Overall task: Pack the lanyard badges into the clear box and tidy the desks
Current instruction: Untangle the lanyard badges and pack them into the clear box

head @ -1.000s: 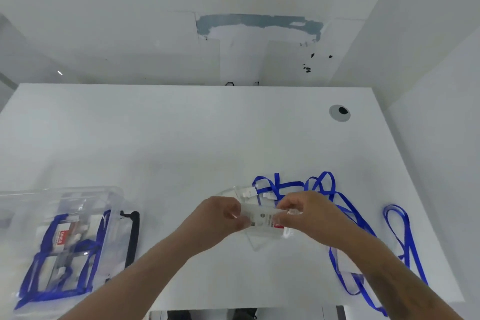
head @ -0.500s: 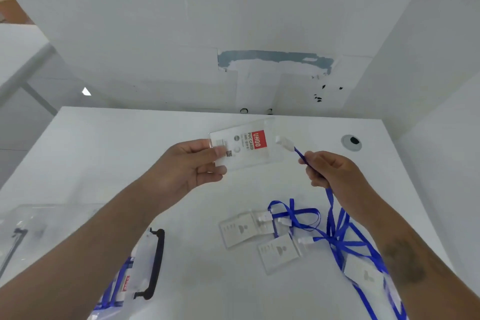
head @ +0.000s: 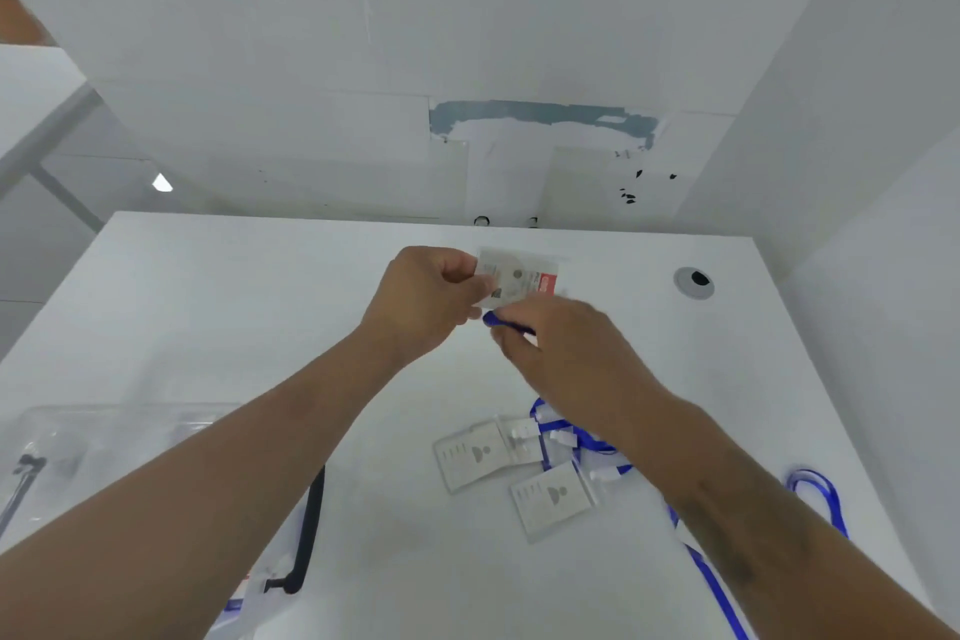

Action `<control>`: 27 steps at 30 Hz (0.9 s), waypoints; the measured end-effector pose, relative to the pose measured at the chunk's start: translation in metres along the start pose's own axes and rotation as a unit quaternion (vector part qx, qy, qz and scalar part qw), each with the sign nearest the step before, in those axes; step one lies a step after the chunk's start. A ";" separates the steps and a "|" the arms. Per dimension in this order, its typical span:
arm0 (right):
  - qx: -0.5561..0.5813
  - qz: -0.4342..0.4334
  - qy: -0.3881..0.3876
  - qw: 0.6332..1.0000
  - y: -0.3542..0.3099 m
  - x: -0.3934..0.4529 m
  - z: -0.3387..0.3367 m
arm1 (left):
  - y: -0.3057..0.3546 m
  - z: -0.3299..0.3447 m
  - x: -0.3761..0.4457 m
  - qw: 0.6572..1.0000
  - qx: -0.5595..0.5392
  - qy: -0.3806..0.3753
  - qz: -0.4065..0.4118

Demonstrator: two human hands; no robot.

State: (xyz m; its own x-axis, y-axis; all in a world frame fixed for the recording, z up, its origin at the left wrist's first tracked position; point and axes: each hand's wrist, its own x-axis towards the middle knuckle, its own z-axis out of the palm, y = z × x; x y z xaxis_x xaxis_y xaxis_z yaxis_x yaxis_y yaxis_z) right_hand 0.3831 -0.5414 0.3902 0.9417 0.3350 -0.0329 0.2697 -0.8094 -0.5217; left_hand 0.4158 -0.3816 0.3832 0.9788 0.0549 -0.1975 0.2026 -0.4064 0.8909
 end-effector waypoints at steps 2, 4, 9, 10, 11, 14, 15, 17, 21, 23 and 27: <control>0.022 -0.002 0.021 1.000 0.002 0.007 -0.019 | -0.009 0.000 -0.003 0.999 0.038 -0.018 0.001; 0.063 0.007 0.031 0.998 0.010 0.017 -0.037 | -0.016 -0.002 -0.006 0.996 0.057 -0.059 -0.020; 0.285 0.089 0.032 0.954 0.043 0.035 -0.046 | -0.020 -0.015 -0.020 0.975 -0.099 -0.180 -0.090; 0.310 0.110 0.028 0.944 0.048 0.034 -0.041 | -0.018 -0.017 -0.023 0.966 -0.143 -0.192 -0.094; 0.324 0.131 0.021 0.937 0.051 0.031 -0.033 | -0.015 -0.019 -0.025 0.958 -0.186 -0.196 -0.099; 0.271 0.168 -0.025 0.948 0.048 0.012 -0.007 | -0.007 -0.021 -0.022 0.935 -0.288 -0.164 -0.124; 0.261 0.149 -0.042 0.953 0.044 0.005 0.002 | -0.005 -0.021 -0.020 0.932 -0.305 -0.143 -0.131; 0.274 0.103 -0.067 0.954 0.033 -0.007 0.016 | -0.004 -0.020 -0.017 0.943 -0.288 -0.088 -0.138; 0.138 0.037 -0.105 0.984 0.015 -0.025 0.016 | -0.019 -0.018 -0.015 0.994 -0.055 0.004 -0.098; 0.123 0.011 -0.098 0.987 0.003 -0.027 0.001 | -0.027 -0.020 -0.019 0.997 0.023 -0.006 -0.071; 0.186 0.007 -0.058 0.981 0.000 -0.008 -0.033 | -0.032 -0.027 -0.036 0.991 0.084 -0.098 -0.038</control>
State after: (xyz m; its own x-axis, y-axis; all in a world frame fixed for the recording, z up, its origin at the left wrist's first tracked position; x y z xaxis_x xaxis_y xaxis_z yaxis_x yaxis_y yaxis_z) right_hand 0.3819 -0.5603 0.4185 0.9098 0.3950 -0.1279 0.1446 -0.5902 -0.7942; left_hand 0.3749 -0.3462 0.3725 0.9326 -0.0812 -0.3517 0.2509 -0.5548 0.7933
